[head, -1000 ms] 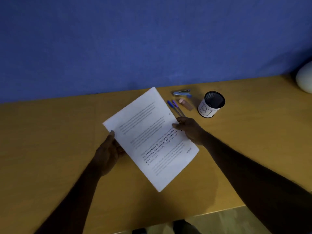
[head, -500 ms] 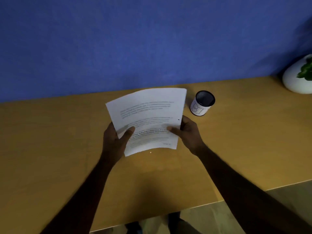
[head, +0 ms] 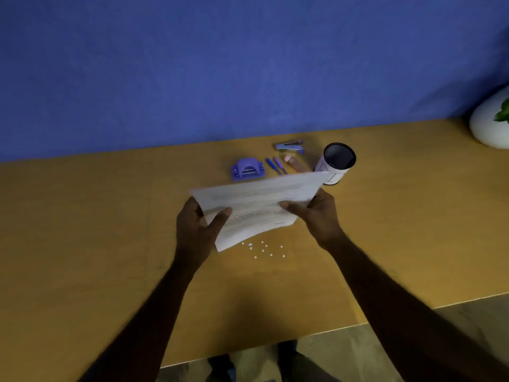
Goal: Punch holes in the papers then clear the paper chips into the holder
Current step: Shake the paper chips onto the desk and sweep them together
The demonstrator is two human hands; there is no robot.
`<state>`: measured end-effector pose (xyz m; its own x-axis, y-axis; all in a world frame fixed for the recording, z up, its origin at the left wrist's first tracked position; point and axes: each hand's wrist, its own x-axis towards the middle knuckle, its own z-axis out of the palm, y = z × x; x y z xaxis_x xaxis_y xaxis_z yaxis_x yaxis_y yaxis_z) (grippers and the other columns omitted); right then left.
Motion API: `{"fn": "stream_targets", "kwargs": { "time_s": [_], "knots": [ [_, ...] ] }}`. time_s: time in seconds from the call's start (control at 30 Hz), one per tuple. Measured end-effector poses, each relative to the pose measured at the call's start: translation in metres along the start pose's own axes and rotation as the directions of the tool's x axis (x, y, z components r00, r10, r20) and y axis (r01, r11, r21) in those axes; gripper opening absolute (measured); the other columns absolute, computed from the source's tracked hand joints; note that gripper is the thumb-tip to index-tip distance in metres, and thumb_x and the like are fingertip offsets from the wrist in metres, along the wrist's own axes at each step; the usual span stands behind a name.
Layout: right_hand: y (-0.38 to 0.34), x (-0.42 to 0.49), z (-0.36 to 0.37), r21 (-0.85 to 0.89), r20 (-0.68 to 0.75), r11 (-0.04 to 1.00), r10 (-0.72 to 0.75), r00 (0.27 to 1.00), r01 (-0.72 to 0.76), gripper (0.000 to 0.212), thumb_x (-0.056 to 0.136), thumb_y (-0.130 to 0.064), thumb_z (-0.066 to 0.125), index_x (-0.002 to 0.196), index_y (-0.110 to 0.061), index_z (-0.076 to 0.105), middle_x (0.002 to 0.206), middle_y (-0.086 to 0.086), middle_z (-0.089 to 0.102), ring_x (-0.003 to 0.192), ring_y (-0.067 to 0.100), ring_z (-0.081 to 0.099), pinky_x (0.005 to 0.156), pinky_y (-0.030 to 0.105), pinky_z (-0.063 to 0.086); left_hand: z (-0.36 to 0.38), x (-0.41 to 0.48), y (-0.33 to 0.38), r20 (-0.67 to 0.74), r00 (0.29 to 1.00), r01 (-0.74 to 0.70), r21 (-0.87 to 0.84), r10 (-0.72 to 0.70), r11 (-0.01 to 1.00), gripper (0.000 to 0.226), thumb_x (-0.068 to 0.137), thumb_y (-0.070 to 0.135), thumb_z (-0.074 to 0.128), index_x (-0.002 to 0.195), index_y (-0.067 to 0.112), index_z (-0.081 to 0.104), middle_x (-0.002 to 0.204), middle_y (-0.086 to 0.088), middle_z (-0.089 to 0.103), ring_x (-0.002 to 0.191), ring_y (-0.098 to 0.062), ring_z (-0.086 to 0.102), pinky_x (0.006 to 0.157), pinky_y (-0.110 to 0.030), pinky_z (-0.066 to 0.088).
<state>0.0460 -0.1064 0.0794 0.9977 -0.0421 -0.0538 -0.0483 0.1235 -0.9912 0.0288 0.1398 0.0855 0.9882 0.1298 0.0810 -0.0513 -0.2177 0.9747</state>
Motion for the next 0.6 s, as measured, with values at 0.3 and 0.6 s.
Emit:
{"fn": "stream_targets", "kwargs": {
  "time_s": [0.3, 0.6],
  "knots": [
    [-0.015, 0.002, 0.0, -0.097, -0.024, 0.99, -0.102, 0.995, 0.099, 0.057, 0.072, -0.018, 0.084, 0.122, -0.007, 0.061, 0.119, 0.005, 0.07, 0.11, 0.022, 0.067, 0.087, 0.036, 0.059, 0.002, 0.003, 0.012, -0.07, 0.99, -0.116, 0.069, 0.121, 0.991, 0.044, 0.083, 0.027, 0.075, 0.121, 0.025, 0.055, 0.11, 0.019, 0.064, 0.106, 0.003, 0.063, 0.081, -0.015, 0.056],
    [-0.013, 0.005, 0.005, -0.097, -0.101, 0.99, -0.112, 0.989, 0.102, 0.043, 0.077, -0.007, 0.079, 0.116, -0.014, 0.063, 0.111, -0.004, 0.074, 0.104, 0.017, 0.069, 0.082, 0.029, 0.058, 0.019, 0.008, 0.015, -0.019, 0.999, -0.029, 0.026, 0.029, 0.999, 0.042, 0.083, 0.032, 0.074, 0.119, 0.015, 0.062, 0.114, -0.002, 0.069, 0.106, -0.011, 0.067, 0.084, -0.022, 0.059]
  ]
}}
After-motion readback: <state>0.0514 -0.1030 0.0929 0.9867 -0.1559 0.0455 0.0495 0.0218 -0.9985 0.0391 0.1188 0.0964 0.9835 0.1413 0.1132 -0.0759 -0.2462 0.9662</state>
